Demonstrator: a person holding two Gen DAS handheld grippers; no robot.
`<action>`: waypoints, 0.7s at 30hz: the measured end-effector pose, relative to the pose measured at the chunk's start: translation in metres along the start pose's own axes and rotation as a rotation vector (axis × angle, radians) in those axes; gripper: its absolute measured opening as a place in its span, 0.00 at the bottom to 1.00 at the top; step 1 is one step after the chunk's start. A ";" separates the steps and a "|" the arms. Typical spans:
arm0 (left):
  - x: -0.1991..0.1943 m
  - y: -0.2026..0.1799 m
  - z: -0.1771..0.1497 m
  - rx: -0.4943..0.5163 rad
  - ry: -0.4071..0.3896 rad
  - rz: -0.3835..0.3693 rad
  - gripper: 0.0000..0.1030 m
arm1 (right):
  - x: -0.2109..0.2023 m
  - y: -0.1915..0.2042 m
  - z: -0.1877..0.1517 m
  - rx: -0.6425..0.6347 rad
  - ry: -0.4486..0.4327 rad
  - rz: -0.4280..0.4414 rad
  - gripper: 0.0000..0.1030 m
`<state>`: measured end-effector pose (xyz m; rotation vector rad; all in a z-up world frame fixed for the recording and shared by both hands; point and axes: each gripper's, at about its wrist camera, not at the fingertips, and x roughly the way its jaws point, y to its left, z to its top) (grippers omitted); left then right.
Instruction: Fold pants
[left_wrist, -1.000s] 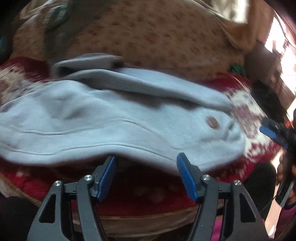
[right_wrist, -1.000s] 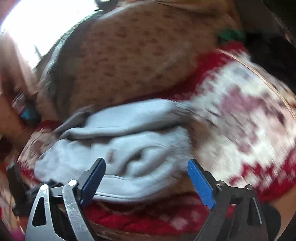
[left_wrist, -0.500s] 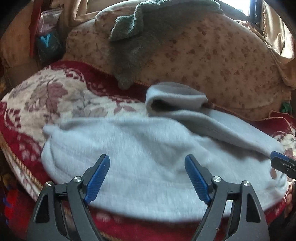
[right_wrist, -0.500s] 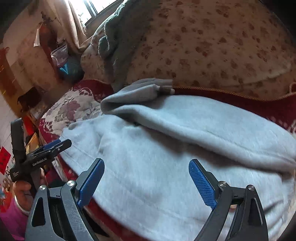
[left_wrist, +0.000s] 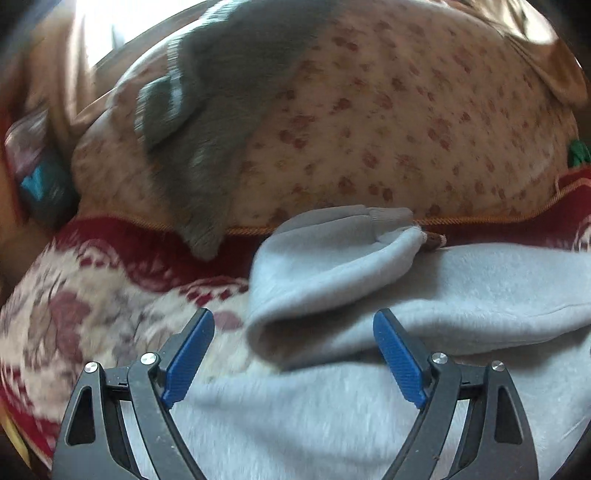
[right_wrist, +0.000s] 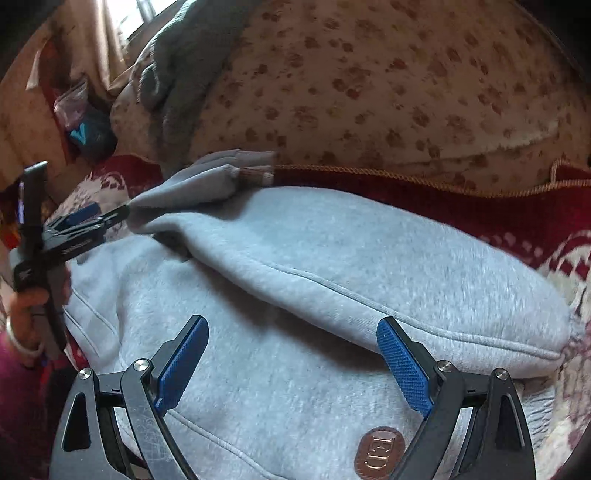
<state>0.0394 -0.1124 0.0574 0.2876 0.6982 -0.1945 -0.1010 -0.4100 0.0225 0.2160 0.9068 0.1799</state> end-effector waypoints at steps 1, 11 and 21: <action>0.005 -0.004 0.004 0.025 0.003 -0.001 0.85 | 0.001 -0.003 0.000 0.013 0.001 0.004 0.93; 0.068 -0.042 0.027 0.213 0.083 0.039 0.85 | 0.009 -0.003 0.002 -0.018 -0.014 -0.001 0.93; 0.097 -0.044 0.033 0.154 0.160 -0.076 0.12 | 0.046 0.025 0.007 -0.363 0.006 -0.167 0.92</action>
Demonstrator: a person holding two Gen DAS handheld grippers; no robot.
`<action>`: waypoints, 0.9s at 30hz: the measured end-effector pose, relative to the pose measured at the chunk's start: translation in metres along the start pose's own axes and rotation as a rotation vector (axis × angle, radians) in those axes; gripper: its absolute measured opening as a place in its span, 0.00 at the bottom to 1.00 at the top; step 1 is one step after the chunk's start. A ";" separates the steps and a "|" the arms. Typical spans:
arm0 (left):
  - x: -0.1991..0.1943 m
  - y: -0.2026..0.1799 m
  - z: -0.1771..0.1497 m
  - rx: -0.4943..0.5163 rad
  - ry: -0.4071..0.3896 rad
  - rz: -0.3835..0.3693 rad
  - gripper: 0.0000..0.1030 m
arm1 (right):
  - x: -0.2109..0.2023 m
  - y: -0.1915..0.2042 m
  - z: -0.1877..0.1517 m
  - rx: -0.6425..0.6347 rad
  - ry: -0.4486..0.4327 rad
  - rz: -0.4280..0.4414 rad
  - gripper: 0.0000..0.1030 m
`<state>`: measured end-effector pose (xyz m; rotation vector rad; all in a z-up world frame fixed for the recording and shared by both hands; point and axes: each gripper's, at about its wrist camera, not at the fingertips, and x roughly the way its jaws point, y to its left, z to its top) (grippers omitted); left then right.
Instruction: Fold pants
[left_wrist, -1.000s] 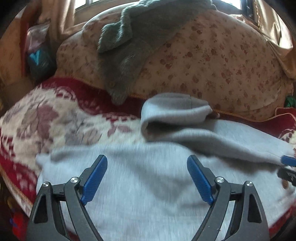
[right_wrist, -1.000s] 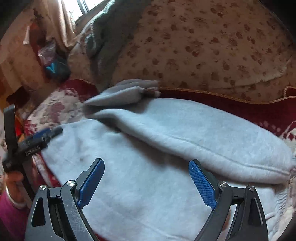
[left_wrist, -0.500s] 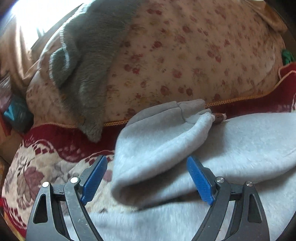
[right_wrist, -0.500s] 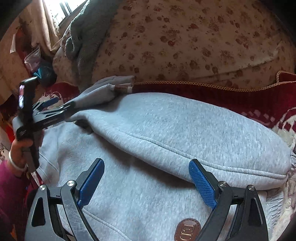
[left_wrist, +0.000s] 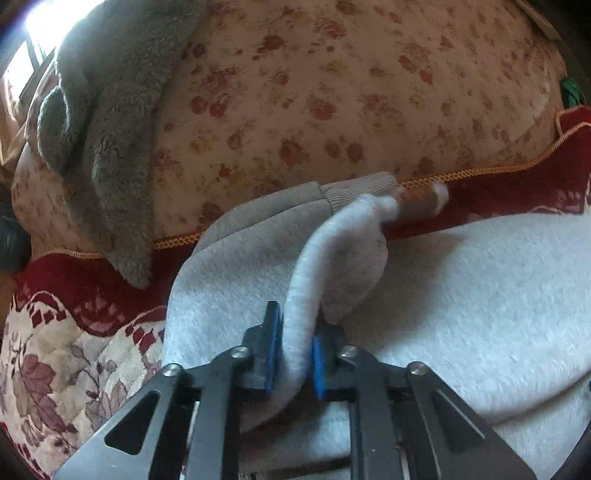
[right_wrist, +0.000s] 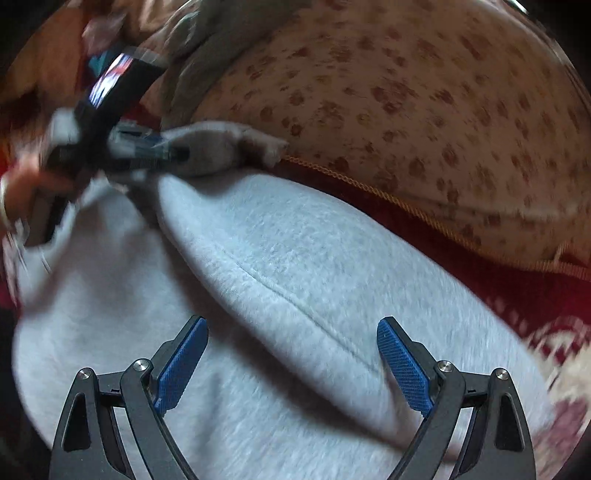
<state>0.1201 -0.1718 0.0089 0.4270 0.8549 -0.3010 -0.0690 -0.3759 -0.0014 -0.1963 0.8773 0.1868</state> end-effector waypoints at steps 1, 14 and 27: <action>0.000 0.003 0.000 -0.014 -0.004 -0.014 0.11 | 0.004 0.005 0.002 -0.056 -0.003 -0.023 0.85; -0.065 0.101 0.013 -0.383 -0.132 -0.185 0.10 | -0.016 -0.030 0.034 0.060 -0.120 -0.020 0.17; -0.184 0.167 -0.103 -0.625 -0.280 -0.256 0.10 | -0.135 -0.031 0.007 0.128 -0.221 0.096 0.16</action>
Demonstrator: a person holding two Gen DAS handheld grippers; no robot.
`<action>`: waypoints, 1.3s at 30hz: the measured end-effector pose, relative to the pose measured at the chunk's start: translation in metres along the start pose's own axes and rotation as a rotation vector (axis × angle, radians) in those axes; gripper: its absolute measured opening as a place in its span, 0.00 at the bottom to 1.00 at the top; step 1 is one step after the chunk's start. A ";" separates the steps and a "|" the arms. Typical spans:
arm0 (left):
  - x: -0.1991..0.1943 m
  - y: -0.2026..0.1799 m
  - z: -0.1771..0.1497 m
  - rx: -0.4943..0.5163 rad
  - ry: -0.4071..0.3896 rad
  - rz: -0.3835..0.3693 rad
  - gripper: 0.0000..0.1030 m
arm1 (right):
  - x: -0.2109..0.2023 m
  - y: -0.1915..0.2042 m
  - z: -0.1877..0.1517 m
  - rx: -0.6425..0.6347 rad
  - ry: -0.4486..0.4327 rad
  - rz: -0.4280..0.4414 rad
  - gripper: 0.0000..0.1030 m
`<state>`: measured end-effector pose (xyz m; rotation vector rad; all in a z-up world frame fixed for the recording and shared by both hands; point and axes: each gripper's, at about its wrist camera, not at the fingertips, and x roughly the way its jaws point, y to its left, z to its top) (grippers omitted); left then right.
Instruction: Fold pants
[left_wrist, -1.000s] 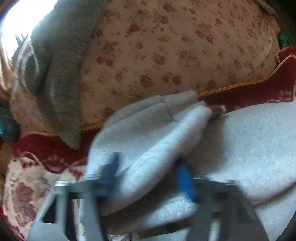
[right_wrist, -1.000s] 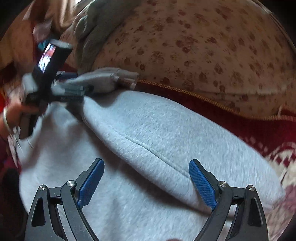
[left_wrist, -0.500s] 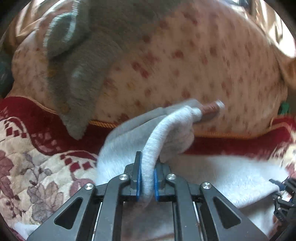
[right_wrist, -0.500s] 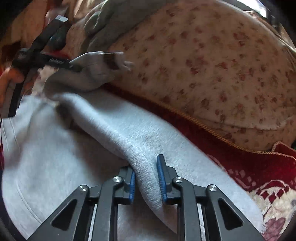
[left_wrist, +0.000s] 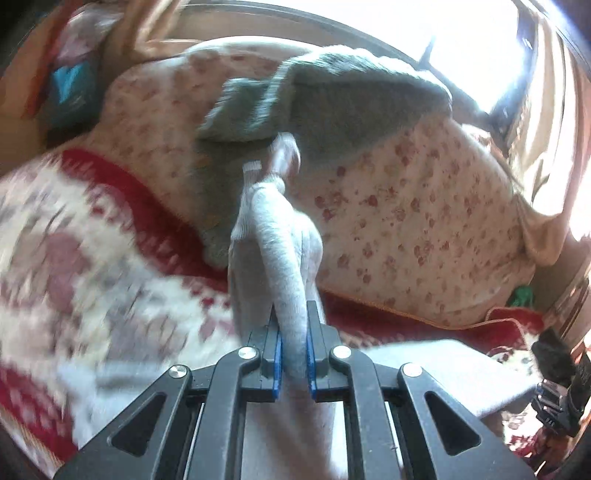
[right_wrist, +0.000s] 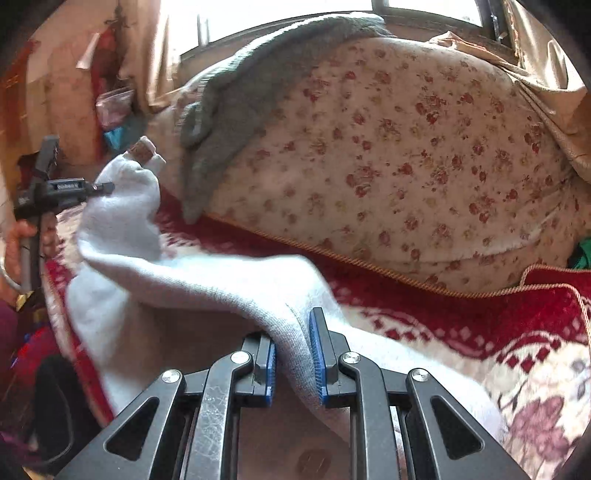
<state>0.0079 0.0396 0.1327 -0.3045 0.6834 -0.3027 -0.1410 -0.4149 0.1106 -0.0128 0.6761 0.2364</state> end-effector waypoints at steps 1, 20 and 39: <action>-0.009 0.011 -0.015 -0.031 0.007 0.007 0.10 | -0.005 0.003 -0.007 -0.004 0.006 0.007 0.16; -0.054 0.090 -0.124 -0.286 0.063 0.019 0.10 | -0.019 0.027 -0.079 0.055 0.120 0.064 0.15; -0.075 0.132 -0.157 -0.486 0.028 0.144 0.89 | -0.025 0.016 -0.110 0.140 0.160 0.162 0.88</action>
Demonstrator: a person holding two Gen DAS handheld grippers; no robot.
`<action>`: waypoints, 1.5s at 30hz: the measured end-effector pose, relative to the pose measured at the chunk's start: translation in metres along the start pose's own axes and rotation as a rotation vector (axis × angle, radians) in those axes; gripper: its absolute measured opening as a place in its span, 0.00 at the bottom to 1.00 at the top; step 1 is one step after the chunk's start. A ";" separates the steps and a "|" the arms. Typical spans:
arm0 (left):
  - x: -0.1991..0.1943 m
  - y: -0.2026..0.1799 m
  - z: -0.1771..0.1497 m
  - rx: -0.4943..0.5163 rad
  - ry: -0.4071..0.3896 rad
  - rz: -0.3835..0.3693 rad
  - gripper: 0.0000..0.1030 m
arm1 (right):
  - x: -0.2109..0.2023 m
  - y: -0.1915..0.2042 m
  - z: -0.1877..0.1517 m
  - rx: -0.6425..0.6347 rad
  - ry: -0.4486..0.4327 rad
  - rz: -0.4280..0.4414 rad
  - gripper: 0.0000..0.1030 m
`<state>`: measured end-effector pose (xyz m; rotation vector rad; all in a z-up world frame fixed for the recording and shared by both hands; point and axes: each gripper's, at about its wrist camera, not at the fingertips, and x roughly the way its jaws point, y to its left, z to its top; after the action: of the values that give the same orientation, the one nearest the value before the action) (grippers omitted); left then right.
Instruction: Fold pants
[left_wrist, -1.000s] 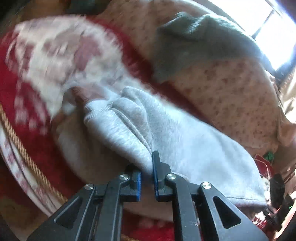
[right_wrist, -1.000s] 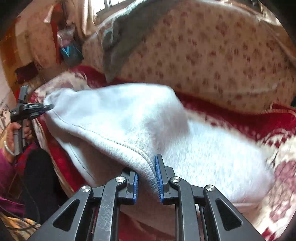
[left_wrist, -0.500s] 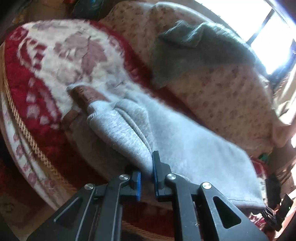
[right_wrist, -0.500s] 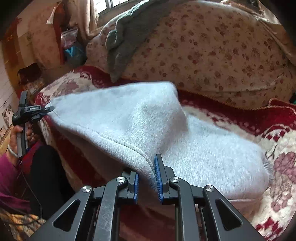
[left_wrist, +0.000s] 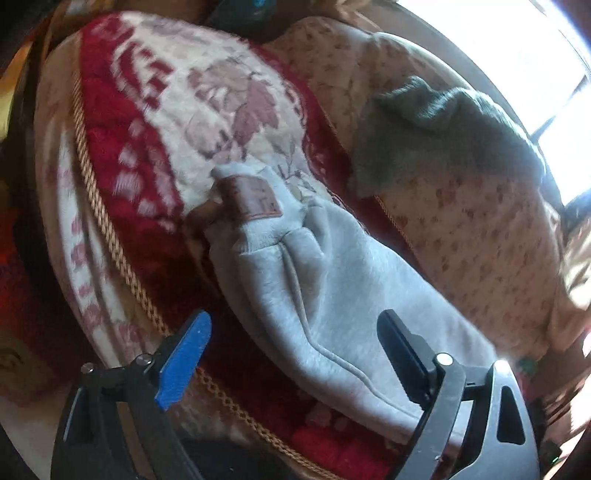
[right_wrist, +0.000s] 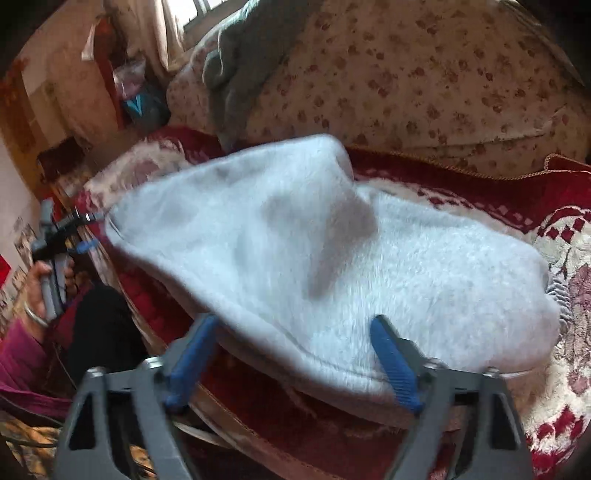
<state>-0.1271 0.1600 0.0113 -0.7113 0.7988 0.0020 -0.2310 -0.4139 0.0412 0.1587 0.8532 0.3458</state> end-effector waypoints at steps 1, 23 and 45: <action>0.003 0.003 -0.001 -0.021 0.014 0.003 0.89 | -0.005 -0.001 0.002 0.015 -0.017 0.021 0.88; 0.070 -0.049 0.049 0.146 0.017 0.133 0.17 | -0.043 -0.087 0.007 0.386 -0.114 0.021 0.90; 0.037 -0.044 0.033 0.259 -0.057 0.405 0.58 | -0.043 -0.197 -0.016 0.750 -0.162 -0.180 0.98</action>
<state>-0.0676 0.1364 0.0282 -0.2964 0.8587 0.2785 -0.2224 -0.6135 0.0072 0.7892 0.7956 -0.1700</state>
